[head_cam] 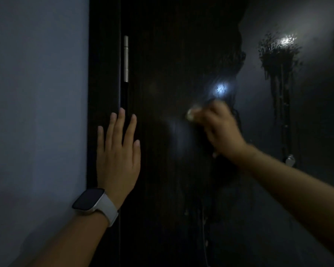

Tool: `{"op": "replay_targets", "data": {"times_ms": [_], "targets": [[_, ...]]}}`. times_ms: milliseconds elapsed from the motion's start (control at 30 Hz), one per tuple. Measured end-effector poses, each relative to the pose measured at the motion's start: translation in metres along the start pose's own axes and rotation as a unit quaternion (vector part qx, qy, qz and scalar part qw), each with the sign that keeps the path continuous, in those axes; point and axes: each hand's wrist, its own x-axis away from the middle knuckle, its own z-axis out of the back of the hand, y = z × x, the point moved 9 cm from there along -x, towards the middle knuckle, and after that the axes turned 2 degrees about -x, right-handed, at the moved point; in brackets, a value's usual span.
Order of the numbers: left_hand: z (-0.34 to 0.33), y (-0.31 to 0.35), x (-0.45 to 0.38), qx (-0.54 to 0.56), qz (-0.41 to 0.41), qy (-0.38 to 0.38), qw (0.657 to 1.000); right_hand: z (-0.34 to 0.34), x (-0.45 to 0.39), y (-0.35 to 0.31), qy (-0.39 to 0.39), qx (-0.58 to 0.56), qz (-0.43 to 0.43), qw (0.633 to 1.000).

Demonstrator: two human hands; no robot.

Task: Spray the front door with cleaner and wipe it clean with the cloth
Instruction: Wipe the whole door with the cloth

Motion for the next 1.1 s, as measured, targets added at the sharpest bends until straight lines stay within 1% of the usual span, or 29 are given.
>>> {"op": "replay_targets", "data": {"times_ms": [33,100,167,200,233,267,333,400,433,467,500,567,600,667,733,800,867,933,967,1000,1100], "targets": [[-0.001,0.008,-0.004,0.021,-0.021,-0.006,1.0,0.016,-0.019,0.029,0.04,0.025,-0.056,0.997],[-0.005,0.024,-0.013,0.034,-0.054,-0.01,0.998,0.036,-0.052,0.074,0.09,0.056,-0.151,0.983],[-0.008,0.036,-0.027,0.037,-0.059,-0.006,0.998,0.038,-0.071,0.085,0.13,0.045,-0.195,0.971],[-0.01,0.042,-0.034,0.04,-0.057,-0.004,0.998,0.032,-0.074,0.078,0.128,0.036,-0.199,0.971],[-0.013,0.048,-0.041,0.041,-0.052,-0.005,0.998,0.023,-0.072,0.064,0.112,0.034,-0.179,0.977],[-0.016,0.052,-0.046,0.039,-0.042,-0.006,0.998,0.014,-0.065,0.044,0.085,0.031,-0.136,0.987],[-0.023,0.056,-0.05,0.019,-0.018,-0.004,1.0,-0.001,-0.039,0.008,0.009,0.01,-0.024,1.0],[-0.028,0.056,-0.049,-0.013,-0.01,0.001,1.0,0.003,-0.019,0.005,-0.053,-0.002,0.062,0.997],[-0.028,0.056,-0.048,-0.021,-0.012,0.006,1.0,0.01,-0.02,0.017,-0.061,0.017,0.078,0.995],[-0.029,0.056,-0.048,-0.023,-0.015,0.012,1.0,0.019,-0.028,0.035,-0.044,0.039,0.063,0.996],[-0.029,0.055,-0.048,-0.023,-0.018,0.017,0.999,0.03,-0.041,0.056,-0.002,0.054,0.026,0.998],[-0.028,0.056,-0.047,-0.021,-0.022,0.022,0.999,0.048,-0.072,0.095,0.092,0.047,-0.08,0.991],[-0.028,0.056,-0.047,-0.02,-0.023,0.023,0.999,0.05,-0.087,0.106,0.125,0.039,-0.115,0.985],[-0.028,0.057,-0.047,-0.017,-0.019,0.023,0.999,0.039,-0.113,0.104,0.148,0.038,-0.141,0.978],[-0.027,0.055,-0.047,-0.011,-0.01,0.025,1.0,0.019,-0.121,0.077,0.125,0.023,-0.103,0.986],[-0.027,0.054,-0.047,-0.011,-0.007,0.027,1.0,0.001,-0.103,0.041,0.078,-0.002,-0.02,0.997],[-0.027,0.054,-0.048,-0.015,-0.007,0.027,1.0,-0.011,-0.065,0.014,0.004,-0.031,0.07,0.997],[-0.028,0.054,-0.048,-0.014,-0.005,0.029,0.999,-0.014,-0.034,0.004,-0.071,-0.032,0.135,0.988],[-0.028,0.054,-0.048,-0.013,-0.003,0.031,0.999,-0.01,-0.033,0.007,-0.083,-0.027,0.145,0.986],[-0.028,0.054,-0.048,-0.01,-0.003,0.035,0.999,-0.004,-0.044,0.016,-0.072,-0.018,0.138,0.988],[-0.027,0.054,-0.047,-0.006,-0.005,0.043,0.999,0.015,-0.11,0.052,0.009,0.046,0.06,0.997]]}}
